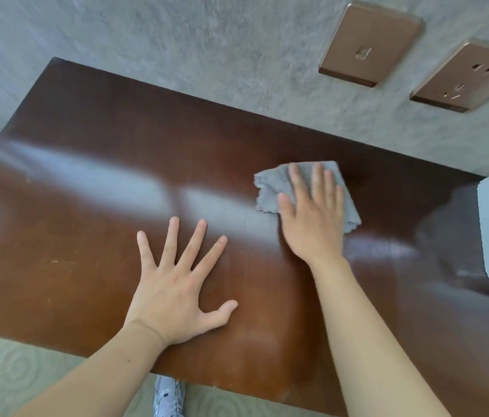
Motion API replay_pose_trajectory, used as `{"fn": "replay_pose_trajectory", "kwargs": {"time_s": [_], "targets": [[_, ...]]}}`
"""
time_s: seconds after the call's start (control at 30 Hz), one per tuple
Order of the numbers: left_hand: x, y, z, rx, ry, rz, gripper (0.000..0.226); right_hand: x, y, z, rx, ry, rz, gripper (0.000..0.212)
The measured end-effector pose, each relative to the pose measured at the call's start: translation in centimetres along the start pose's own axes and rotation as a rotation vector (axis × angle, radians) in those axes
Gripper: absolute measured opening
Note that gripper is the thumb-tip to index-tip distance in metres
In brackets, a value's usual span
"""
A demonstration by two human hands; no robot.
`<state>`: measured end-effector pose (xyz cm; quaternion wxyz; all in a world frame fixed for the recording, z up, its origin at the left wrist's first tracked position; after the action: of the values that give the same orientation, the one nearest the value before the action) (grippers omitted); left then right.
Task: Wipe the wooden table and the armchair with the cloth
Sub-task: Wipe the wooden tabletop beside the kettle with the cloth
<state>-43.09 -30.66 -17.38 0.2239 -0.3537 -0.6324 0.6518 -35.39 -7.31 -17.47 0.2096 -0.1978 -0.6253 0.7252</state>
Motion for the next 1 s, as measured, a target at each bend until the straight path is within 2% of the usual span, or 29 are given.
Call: {"fn": "replay_pose_trajectory", "kwargs": {"time_s": [0.1,0.2,0.3,0.4,0.47,0.63,0.73,0.83,1.0], "targets": [[0.0,0.1,0.0,0.020,-0.004,-0.003,0.101,-4.9,-0.9,-5.7,-0.026,0.212,0.000,0.059],[0.0,0.1,0.1,0.019,-0.012,0.000,0.103,-10.9,-1.8,-8.8,-0.038,0.500,-0.066,0.059],[-0.1,0.0,0.0,0.008,-0.018,-0.002,0.102,-15.2,-1.4,-7.8,0.000,0.705,-0.083,0.062],[0.0,-0.1,0.0,0.001,-0.019,0.006,0.103,-15.3,-0.6,-5.9,0.071,0.832,-0.043,0.060],[-0.1,-0.1,0.0,-0.009,-0.023,0.012,0.106,-12.6,-0.4,-3.9,0.071,0.799,-0.011,0.061],[0.0,0.2,0.2,-0.007,-0.033,0.017,0.113,-1.1,1.2,6.6,0.072,0.245,0.038,0.059],[0.0,0.3,0.3,0.014,-0.058,0.024,0.118,1.1,1.8,10.3,0.077,0.064,0.070,0.059],[0.0,0.6,0.5,0.025,-0.088,0.023,0.124,-2.5,1.4,9.9,0.064,0.008,0.044,0.059],[-0.1,0.5,0.4,0.032,-0.075,0.022,0.123,-17.0,1.0,6.8,0.086,0.244,0.025,0.058]]}}
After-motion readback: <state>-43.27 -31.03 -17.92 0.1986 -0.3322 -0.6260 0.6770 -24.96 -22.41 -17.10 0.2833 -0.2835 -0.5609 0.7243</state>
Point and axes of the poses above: each hand's wrist, its own x-axis towards the middle knuckle, its own y-axis out of the palm, z = x × y, the point moved 7 cm from there along x, towards the middle knuckle, and after that the axes turned 15 degrees about -y, right-handed, at the moved point
